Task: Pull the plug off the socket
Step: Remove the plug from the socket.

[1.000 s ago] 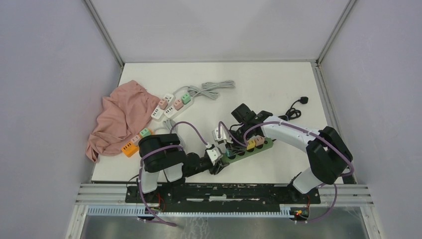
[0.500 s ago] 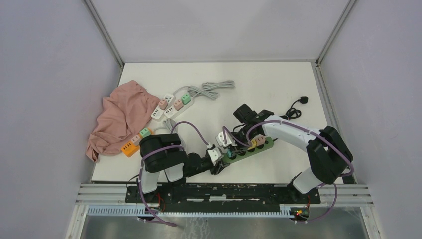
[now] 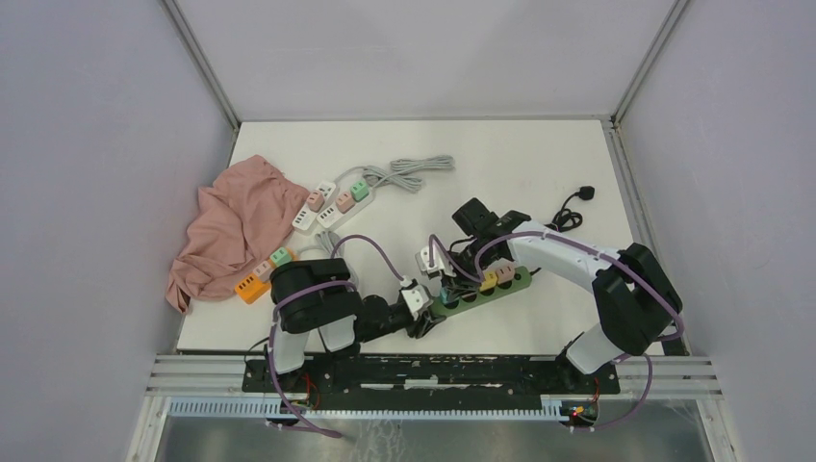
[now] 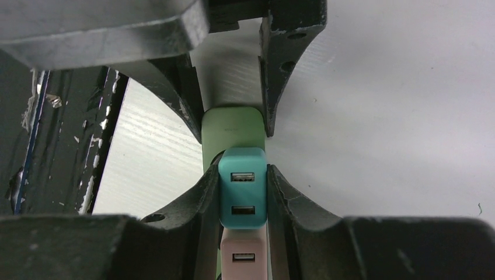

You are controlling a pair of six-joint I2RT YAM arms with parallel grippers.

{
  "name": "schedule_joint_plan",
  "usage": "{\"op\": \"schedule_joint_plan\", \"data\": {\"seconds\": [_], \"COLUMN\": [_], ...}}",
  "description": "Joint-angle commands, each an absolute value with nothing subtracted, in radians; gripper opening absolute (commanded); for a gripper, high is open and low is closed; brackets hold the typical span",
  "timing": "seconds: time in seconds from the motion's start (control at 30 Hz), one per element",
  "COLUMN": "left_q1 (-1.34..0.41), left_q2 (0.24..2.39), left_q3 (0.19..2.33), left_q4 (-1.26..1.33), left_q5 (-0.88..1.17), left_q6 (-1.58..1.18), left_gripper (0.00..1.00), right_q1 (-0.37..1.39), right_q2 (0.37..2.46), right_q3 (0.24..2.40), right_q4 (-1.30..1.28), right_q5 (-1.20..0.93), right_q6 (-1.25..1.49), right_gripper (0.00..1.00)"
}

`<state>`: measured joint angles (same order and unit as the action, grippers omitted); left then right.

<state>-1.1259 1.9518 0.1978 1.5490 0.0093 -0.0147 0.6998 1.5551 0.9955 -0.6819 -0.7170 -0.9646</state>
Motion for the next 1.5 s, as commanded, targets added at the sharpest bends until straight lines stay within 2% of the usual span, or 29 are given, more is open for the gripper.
{"op": "schedule_joint_plan", "data": {"seconds": [0.0,0.07,0.17,0.37,0.47,0.63,0.93,1.03,1.2,1.47], "left_q1": [-1.125,-1.124,-1.124,-1.124,-1.125,-1.124,-1.124,-1.124,-1.124,-1.125], "left_q2": [1.999,1.997,1.993,1.998,2.002,2.001,2.002,2.001,1.999,1.996], "left_q3": [0.179,0.178,0.176,0.18,0.183,0.18,0.182,0.183,0.181,0.18], "left_q4": [1.648,1.648,1.648,1.648,1.648,1.648,1.649,1.648,1.649,1.649], "left_q5": [-0.004,-0.006,-0.006,-0.005,-0.003,-0.004,-0.002,0.0,-0.004,-0.004], "left_q6": [-0.024,-0.026,-0.029,-0.035,-0.038,-0.038,-0.041,-0.043,-0.044,-0.046], "left_gripper": [0.03,0.03,0.03,0.03,0.03,0.03,0.03,0.03,0.03,0.03], "right_q1": [0.681,0.687,0.722,0.781,0.78,0.726,0.708,0.748,0.759,0.685], "right_q2": [1.51,1.515,1.51,1.519,1.517,1.51,1.52,1.528,1.532,1.49], "right_q3": [1.049,1.05,1.044,1.056,1.067,1.069,1.077,1.077,1.088,1.076], "right_q4": [-0.818,-0.892,-0.883,-0.657,-0.628,-0.665,-0.92,-0.885,-0.715,-0.75], "right_q5": [-0.924,-0.965,-0.991,-0.938,-0.887,-0.863,-0.965,-0.994,-0.938,-0.876], "right_q6": [-1.13,-1.223,-1.22,-0.904,-0.853,-0.896,-1.215,-1.173,-0.924,-0.985], "right_gripper": [0.0,0.0,0.0,0.0,0.0,0.0,0.0,0.0,0.0,0.0]}}
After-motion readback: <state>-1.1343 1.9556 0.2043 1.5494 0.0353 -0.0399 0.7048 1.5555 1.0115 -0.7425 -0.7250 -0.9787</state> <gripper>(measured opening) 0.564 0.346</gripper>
